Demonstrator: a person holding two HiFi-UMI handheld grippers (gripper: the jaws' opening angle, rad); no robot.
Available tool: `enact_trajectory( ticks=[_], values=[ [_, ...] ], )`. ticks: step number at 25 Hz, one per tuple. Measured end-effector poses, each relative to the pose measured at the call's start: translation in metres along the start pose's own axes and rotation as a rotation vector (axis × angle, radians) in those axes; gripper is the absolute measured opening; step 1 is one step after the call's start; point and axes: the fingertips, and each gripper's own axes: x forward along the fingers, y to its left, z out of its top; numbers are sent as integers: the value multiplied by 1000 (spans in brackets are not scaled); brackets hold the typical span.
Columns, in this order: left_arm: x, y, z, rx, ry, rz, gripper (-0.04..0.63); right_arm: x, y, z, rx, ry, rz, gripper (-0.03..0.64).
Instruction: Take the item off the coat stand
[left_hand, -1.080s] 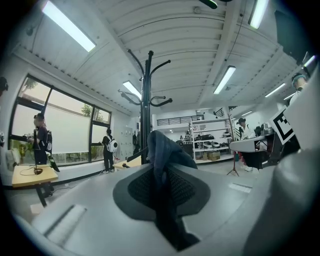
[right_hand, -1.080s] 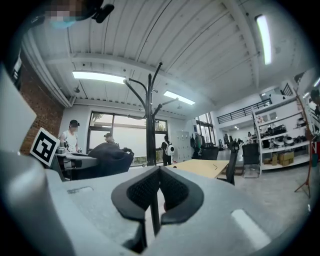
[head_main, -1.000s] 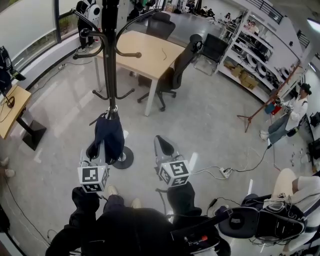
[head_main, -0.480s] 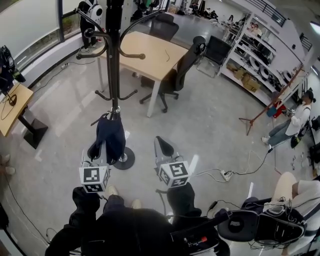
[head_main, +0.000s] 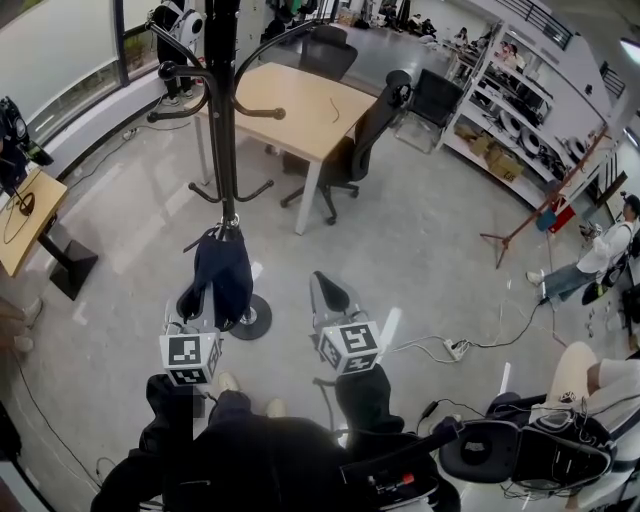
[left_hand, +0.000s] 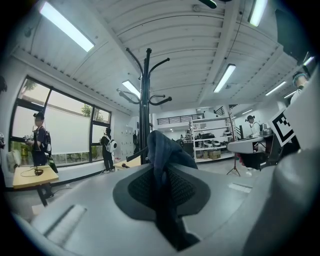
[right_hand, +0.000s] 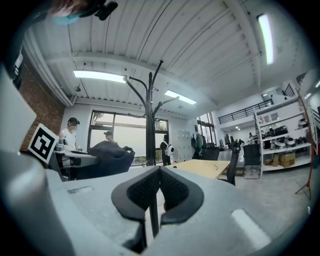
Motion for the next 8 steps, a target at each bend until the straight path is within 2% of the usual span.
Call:
enact_trajectory(
  ticks=[8],
  values=[
    [-2, -4, 2, -8, -5, -4, 38, -5, -2, 1, 0, 0, -5, 1]
  ],
)
